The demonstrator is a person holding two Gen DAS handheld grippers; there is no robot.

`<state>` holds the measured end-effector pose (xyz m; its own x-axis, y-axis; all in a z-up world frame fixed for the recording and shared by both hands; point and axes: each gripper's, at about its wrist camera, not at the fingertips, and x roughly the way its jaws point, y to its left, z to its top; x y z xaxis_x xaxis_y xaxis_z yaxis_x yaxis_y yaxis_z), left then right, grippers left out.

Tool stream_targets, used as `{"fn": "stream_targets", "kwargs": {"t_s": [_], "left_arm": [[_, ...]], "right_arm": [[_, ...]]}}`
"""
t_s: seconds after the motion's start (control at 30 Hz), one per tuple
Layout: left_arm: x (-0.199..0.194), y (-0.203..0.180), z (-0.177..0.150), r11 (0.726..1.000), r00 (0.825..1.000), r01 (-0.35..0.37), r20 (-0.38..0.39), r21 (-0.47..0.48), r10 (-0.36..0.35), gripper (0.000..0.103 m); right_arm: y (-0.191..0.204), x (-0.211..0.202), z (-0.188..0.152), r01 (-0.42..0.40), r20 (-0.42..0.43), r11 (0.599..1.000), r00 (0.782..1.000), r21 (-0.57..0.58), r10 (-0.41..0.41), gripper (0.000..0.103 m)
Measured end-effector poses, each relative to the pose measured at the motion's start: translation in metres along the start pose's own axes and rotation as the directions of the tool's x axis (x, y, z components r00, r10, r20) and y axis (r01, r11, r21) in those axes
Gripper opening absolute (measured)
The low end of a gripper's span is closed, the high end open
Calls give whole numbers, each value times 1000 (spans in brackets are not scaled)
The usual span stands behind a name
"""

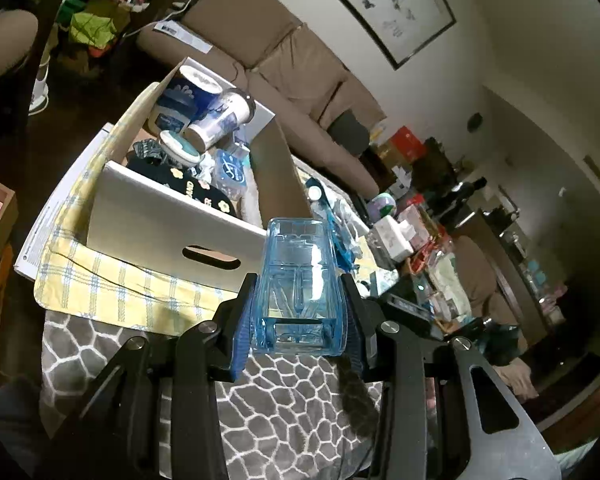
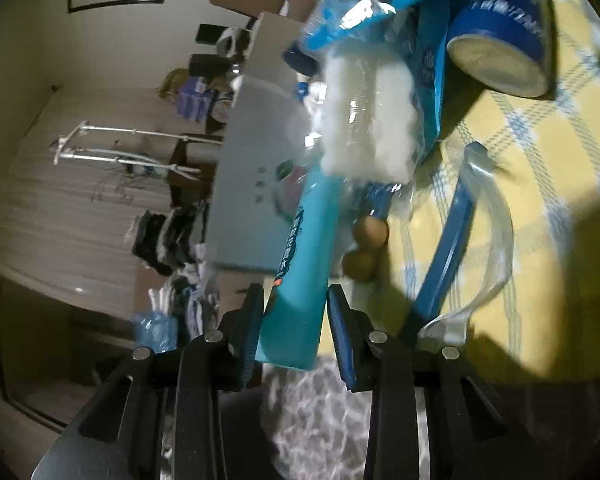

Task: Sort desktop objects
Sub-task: 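Carry the blue case with the left gripper while the right gripper carries the teal tube to the box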

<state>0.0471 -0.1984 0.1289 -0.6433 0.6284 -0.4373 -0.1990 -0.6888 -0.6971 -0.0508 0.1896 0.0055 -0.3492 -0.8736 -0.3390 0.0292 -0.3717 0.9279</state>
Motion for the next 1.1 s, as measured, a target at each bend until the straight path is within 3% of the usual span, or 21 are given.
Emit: {"fn": "stream_targets", "kwargs": {"t_s": [0.33, 0.63, 0.77, 0.93, 1.0, 1.1], "left_arm": [[4, -15, 4, 999, 999, 46, -6, -25, -47, 37], [32, -23, 54, 999, 1000, 7, -2, -33, -7, 37], [55, -18, 81, 997, 998, -70, -9, -37, 69, 36], [94, -2, 108, 984, 982, -174, -78, -29, 171, 36], [107, 4, 119, 979, 974, -205, -103, -14, 202, 36], [121, 9, 133, 970, 960, -243, -136, 25, 244, 36]], "right_arm": [[32, -53, -35, -105, 74, 994, 992, 26, 102, 32], [73, -65, -30, -197, 134, 980, 972, 23, 192, 31], [91, -46, -10, -218, 162, 976, 964, 32, 210, 30], [110, 8, 22, -163, 166, 986, 974, 43, 154, 28], [120, 33, 37, -135, 147, 990, 981, 40, 128, 16], [137, 57, 63, -54, 122, 999, 991, -9, 54, 14]]}}
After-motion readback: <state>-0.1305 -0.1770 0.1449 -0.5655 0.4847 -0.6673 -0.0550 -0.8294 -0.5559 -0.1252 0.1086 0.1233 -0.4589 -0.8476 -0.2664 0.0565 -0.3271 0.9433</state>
